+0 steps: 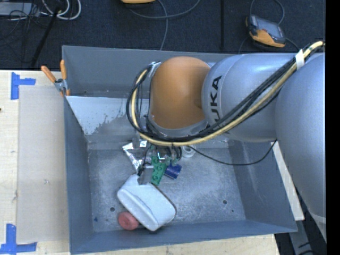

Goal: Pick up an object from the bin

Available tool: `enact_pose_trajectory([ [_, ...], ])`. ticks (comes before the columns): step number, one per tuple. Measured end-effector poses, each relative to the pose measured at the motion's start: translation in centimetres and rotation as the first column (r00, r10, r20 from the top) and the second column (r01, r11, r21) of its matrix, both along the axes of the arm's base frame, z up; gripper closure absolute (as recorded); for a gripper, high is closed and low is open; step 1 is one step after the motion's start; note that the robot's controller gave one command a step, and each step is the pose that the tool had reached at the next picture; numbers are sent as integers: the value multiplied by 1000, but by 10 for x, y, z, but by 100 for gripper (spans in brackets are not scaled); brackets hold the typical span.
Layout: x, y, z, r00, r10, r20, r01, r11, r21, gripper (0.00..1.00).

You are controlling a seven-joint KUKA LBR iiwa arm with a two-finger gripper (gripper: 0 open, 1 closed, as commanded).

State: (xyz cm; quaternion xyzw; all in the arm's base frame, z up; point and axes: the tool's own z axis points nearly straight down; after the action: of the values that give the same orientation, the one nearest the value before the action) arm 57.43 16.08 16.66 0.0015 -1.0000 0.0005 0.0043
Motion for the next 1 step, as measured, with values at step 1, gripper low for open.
enact_pose_trajectory([
  [1, 19, -68, -101, 999, 52, 4, -52, 999, -2, 0],
])
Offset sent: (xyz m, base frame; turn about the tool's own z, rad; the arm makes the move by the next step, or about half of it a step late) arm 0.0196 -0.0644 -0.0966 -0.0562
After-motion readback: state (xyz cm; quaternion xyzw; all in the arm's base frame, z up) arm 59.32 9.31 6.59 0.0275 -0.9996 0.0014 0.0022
